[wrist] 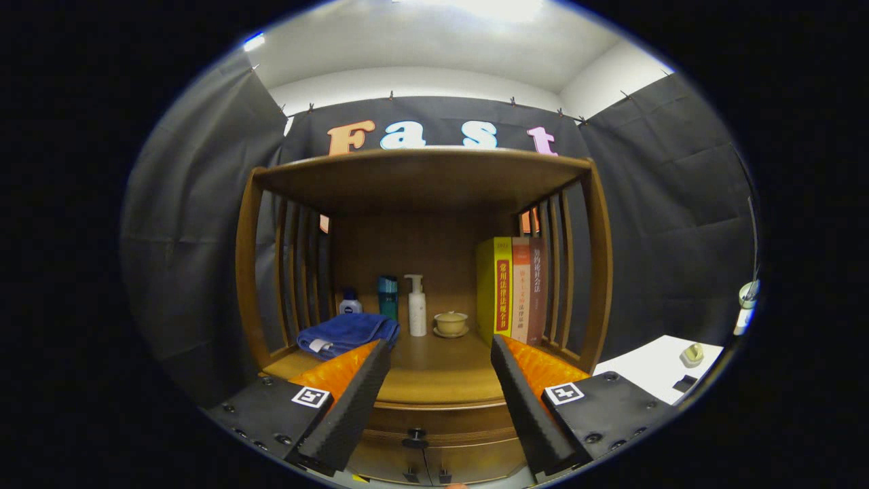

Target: Pull open the drawer, take out the items inside it, and place them on the countertop above the cabinet.

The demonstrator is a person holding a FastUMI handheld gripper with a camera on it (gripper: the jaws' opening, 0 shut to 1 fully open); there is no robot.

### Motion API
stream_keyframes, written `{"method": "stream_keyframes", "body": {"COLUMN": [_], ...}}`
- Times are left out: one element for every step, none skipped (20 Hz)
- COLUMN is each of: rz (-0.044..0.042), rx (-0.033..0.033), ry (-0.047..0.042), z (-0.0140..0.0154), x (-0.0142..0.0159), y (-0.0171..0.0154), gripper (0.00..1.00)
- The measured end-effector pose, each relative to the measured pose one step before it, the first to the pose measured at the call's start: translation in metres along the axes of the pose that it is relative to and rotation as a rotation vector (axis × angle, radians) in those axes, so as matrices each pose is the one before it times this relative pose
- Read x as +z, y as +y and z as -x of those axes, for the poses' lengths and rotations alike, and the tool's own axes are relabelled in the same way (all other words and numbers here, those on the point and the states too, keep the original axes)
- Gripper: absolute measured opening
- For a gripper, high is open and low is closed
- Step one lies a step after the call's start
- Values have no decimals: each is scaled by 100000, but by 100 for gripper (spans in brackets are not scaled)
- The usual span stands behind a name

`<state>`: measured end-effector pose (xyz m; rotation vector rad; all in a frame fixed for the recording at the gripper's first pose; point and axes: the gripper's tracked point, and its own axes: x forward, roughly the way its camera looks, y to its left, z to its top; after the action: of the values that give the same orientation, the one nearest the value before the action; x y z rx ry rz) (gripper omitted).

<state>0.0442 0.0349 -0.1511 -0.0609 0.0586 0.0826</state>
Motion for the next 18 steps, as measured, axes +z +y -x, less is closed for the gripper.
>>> {"method": "stream_keyframes", "body": {"rz": [221, 546, 315, -173, -583, -671, -187, 417, 317, 228, -381, -1059, -1087, -893, -867, -727, -740, -1043], "rx": [1915, 1912, 1568, 1186, 847, 525, 471, 318, 14, 307, 470, 274, -300, -1268, -1288, -1052, -665, 136], "ry": [313, 905, 1162, 1098, 1092, 1145, 792, 1105, 1334, 1730, 1515, 1795, 2006, 1774, 972, 832, 1174, 1217], "z": [-481, -347, -353, -499, -433, -385, -640, -355, -208, -203, -425, -420, -158, -302, -413, -387, -433, -358], "x": [-1390, -1567, -1739, -1586, -1393, -1559, -1604, -1409, -1405, -1401, -1218, -1181, -1227, -952, -751, -617, -641, -606], "y": [703, 732, 638, 453, 112, -14, 66, 98, 42, -2, 220, 7, -182, -348, -378, -314, -278, -46], "gripper": [99, 99, 99, 99, 99, 99, 99, 99, 99, 99, 99, 99, 99, 99, 99, 96, 93, 90]}}
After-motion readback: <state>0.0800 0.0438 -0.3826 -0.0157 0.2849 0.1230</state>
